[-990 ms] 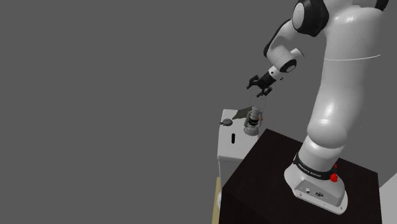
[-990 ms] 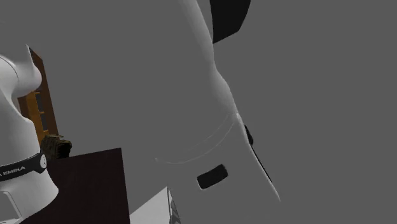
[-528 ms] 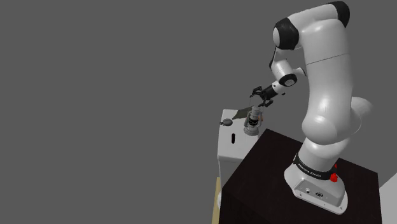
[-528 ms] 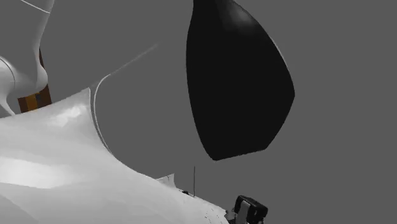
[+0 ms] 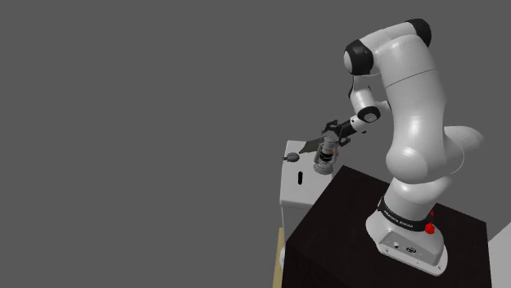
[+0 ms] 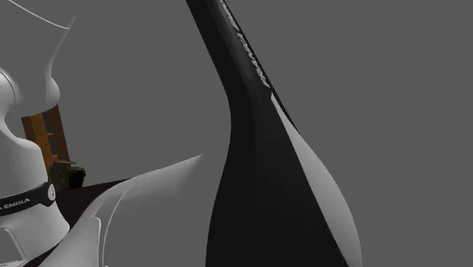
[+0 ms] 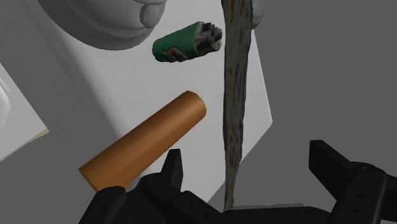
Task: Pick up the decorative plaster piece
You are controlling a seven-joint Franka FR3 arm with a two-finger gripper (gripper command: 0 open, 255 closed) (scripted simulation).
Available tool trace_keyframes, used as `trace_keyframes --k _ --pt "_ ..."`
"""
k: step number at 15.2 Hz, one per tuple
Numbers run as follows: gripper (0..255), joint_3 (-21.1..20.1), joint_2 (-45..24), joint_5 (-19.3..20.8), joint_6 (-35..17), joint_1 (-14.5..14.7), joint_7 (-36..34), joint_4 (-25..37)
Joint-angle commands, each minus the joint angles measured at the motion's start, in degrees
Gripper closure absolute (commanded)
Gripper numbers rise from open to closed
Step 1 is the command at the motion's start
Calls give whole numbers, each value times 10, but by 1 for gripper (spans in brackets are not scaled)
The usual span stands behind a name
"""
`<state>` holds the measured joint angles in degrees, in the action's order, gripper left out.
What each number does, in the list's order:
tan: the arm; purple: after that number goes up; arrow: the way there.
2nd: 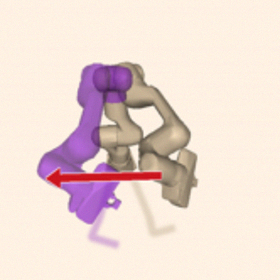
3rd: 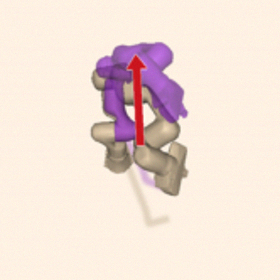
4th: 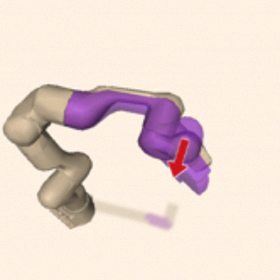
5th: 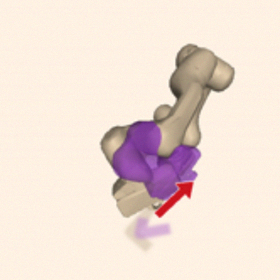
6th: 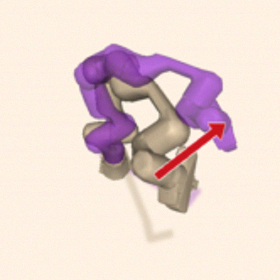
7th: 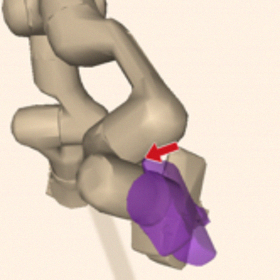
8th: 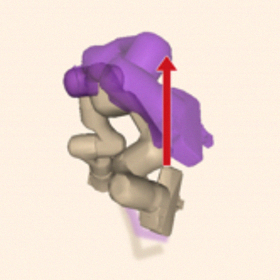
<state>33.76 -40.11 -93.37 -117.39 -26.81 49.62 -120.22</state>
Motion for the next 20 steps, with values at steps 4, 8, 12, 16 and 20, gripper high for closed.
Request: trace_keyframes --k 4,8,12,16,20 --pt "255 -8 -21 -13 3 -8 12 10" --pt "255 -8 -21 -13 3 -8 12 11" --pt "255 -8 -21 -13 3 -8 11 11" --pt "255 1 2 1 0 0 0 -1" --pt "255 13 32 22 -2 10 -18 -14"
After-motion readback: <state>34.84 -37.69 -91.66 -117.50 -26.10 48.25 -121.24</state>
